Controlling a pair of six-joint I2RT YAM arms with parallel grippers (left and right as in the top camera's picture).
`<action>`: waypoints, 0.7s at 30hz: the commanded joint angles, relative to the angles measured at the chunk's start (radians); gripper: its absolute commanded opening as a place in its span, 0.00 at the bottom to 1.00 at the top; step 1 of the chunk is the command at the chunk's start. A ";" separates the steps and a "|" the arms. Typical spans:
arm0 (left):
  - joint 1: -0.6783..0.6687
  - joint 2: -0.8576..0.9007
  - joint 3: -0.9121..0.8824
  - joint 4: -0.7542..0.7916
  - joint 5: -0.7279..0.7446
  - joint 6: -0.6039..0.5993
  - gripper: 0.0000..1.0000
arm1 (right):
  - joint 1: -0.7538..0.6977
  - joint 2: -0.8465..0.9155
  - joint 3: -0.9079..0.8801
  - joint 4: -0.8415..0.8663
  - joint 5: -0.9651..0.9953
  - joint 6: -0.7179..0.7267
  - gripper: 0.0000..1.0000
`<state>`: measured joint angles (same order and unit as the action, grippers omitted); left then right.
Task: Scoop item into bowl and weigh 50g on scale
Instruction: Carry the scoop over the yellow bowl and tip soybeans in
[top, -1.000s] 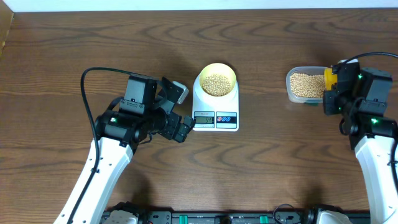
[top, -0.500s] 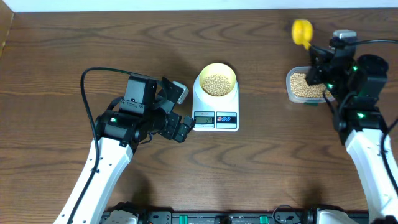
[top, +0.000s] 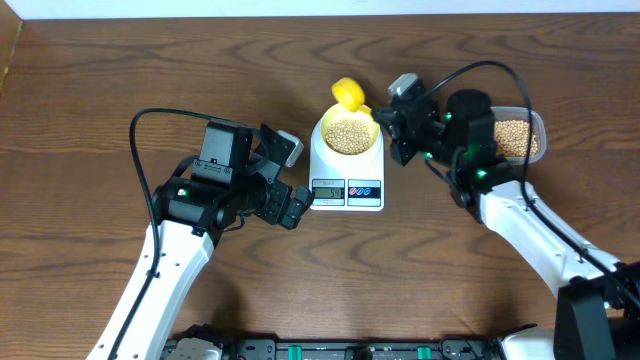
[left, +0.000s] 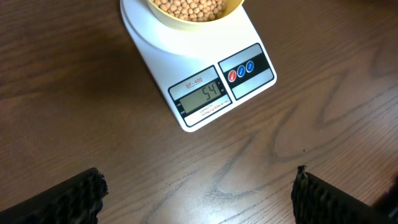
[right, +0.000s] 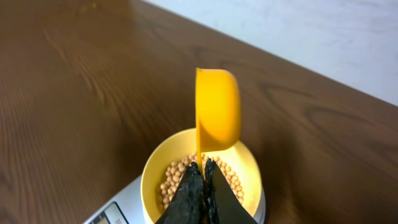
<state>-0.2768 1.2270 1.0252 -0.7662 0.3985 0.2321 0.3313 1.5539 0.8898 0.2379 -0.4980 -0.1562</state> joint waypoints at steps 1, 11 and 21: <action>-0.001 0.002 0.001 -0.003 0.012 -0.009 0.98 | 0.024 0.026 0.010 -0.023 0.029 -0.089 0.01; -0.001 0.002 0.001 -0.003 0.012 -0.008 0.98 | 0.032 0.050 0.010 -0.109 0.081 -0.141 0.01; -0.001 0.002 0.001 -0.003 0.012 -0.008 0.98 | 0.082 0.053 0.010 -0.149 0.183 -0.227 0.01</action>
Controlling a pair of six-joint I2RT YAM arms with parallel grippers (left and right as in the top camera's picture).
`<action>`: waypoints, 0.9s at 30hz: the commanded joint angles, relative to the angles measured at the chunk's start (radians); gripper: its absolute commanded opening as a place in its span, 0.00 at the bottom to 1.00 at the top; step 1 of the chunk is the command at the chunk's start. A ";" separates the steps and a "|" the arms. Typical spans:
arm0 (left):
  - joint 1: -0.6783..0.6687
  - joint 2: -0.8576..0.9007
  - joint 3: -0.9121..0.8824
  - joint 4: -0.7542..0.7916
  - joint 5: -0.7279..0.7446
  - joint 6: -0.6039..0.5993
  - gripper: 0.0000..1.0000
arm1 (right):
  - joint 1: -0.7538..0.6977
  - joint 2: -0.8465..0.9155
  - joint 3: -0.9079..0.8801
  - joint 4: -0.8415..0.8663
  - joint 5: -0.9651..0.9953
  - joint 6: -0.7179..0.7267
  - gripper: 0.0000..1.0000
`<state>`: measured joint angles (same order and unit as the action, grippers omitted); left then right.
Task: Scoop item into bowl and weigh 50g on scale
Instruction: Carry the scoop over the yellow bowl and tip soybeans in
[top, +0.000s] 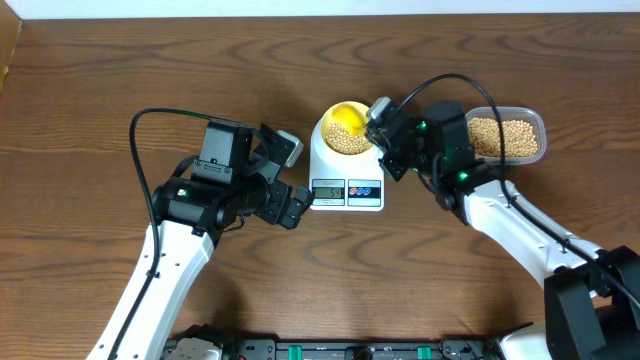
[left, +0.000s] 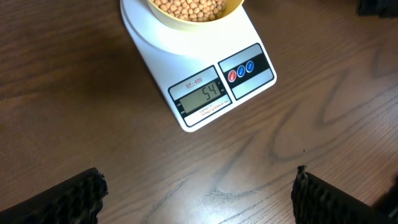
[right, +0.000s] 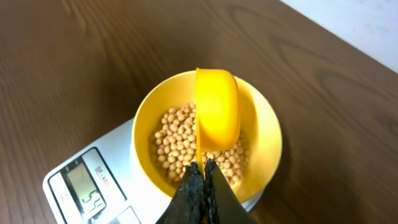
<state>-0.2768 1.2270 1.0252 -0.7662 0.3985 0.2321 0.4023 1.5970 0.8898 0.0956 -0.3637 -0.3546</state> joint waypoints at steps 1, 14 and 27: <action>-0.001 0.002 0.001 -0.003 0.012 -0.008 0.98 | 0.011 0.010 0.010 -0.007 0.061 -0.029 0.01; -0.001 0.002 0.001 -0.003 0.012 -0.008 0.98 | 0.012 0.042 0.010 -0.008 0.069 -0.054 0.01; -0.001 0.002 0.001 -0.003 0.012 -0.008 0.98 | 0.011 0.041 0.010 -0.013 -0.050 0.161 0.01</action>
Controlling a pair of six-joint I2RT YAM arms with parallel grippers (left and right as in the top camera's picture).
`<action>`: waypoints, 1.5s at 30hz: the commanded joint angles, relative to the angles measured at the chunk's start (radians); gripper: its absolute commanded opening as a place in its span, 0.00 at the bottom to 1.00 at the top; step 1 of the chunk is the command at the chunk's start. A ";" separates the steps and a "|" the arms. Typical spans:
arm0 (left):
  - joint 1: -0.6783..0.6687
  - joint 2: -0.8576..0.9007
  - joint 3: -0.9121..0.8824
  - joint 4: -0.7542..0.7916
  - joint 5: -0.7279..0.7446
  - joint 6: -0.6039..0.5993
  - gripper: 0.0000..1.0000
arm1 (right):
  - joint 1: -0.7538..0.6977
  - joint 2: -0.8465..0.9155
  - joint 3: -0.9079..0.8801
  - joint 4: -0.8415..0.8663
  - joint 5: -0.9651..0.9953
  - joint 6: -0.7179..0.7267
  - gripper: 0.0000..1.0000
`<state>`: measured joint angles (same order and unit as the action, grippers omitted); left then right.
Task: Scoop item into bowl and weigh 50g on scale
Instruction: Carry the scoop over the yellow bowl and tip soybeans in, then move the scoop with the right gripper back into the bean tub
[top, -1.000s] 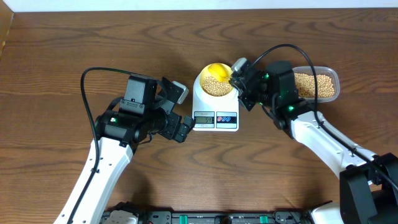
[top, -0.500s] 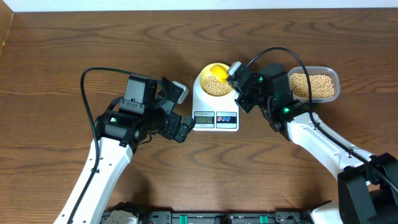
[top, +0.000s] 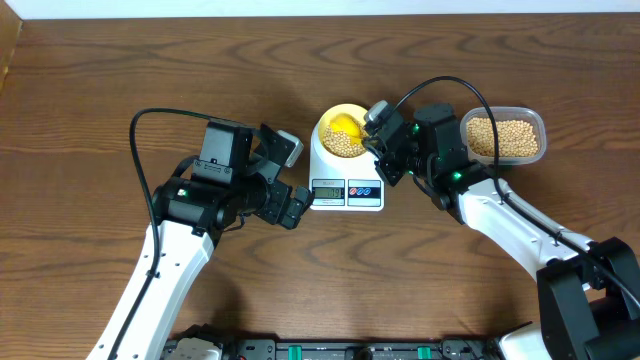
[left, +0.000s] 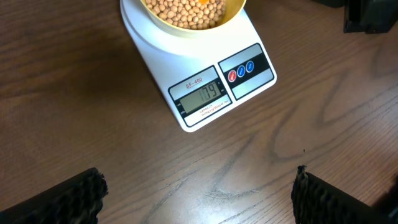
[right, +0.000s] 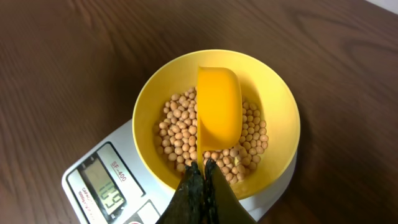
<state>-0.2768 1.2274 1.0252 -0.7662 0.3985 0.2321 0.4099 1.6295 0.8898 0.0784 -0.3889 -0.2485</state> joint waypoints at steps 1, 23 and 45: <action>-0.001 0.002 0.001 -0.003 0.012 -0.008 0.98 | 0.003 0.009 0.010 0.009 -0.025 0.084 0.01; -0.001 0.002 0.001 -0.003 0.012 -0.008 0.98 | -0.234 -0.013 0.010 0.106 -0.462 0.619 0.01; -0.001 0.002 0.001 -0.003 0.012 -0.008 0.98 | -0.790 -0.014 0.010 0.282 -0.694 0.861 0.02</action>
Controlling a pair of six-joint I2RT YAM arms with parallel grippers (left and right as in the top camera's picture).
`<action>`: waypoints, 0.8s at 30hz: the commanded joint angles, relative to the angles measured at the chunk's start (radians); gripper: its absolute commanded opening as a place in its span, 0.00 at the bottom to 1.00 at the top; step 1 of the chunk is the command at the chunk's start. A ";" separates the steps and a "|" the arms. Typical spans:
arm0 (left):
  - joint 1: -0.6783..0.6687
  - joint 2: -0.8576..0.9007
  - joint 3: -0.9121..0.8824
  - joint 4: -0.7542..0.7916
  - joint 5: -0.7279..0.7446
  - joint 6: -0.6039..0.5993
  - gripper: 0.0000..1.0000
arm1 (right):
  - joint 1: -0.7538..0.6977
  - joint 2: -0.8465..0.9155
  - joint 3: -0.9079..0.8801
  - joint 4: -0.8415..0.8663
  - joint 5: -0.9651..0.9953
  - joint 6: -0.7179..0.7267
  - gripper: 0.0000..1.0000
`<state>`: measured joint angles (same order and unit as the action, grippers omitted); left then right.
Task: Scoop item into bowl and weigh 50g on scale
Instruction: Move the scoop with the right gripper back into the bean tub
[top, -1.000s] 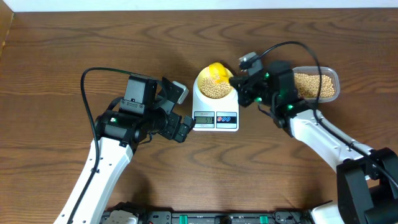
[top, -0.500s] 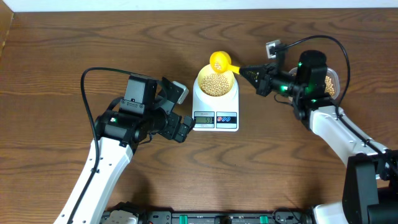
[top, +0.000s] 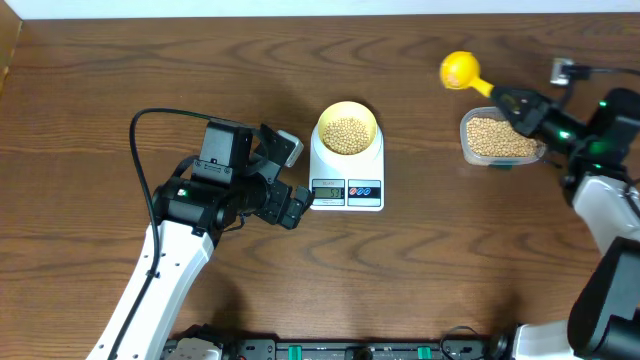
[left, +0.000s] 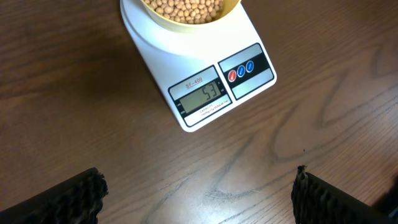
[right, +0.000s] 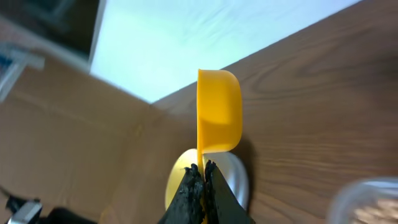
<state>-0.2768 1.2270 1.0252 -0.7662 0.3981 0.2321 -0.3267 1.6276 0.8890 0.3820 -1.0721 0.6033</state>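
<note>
A yellow bowl (top: 347, 128) of beige beans sits on the white scale (top: 346, 178) at mid table; the display (left: 204, 97) reads 53. My right gripper (top: 503, 98) is shut on the handle of a yellow scoop (top: 458, 70), held in the air left of and behind the clear bean container (top: 499, 139). In the right wrist view the scoop (right: 219, 109) stands on edge above the fingers (right: 203, 172). My left gripper (top: 290, 185) is open just left of the scale, its pads (left: 68, 198) wide apart over bare wood.
The table's far edge meets a white wall. A black cable loops behind the left arm (top: 165, 265). The right arm (top: 605, 190) reaches in from the right edge.
The right gripper has left the bowl with the scoop and now holds it far right, near the bean container. The scale reading went from a higher pressed value to 53.
The scoop was first held tipped above the bowl with the scale at 54. Then it was lowered into the bowl, then pressed among the beans with the reading raised. Now it is away by the container and the scale shows 53. The left arm stayed still.
</note>
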 joint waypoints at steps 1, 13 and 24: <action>-0.001 0.002 0.001 -0.003 0.013 -0.008 0.98 | -0.093 -0.012 0.010 -0.041 -0.011 0.009 0.02; -0.001 0.002 0.001 -0.003 0.013 -0.008 0.98 | -0.364 -0.242 0.010 -0.544 0.183 -0.351 0.02; -0.001 0.002 0.001 -0.003 0.013 -0.009 0.98 | -0.291 -0.292 0.010 -0.744 0.306 -0.626 0.01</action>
<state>-0.2768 1.2270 1.0252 -0.7666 0.3981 0.2321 -0.6449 1.3403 0.8963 -0.3561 -0.8352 0.0811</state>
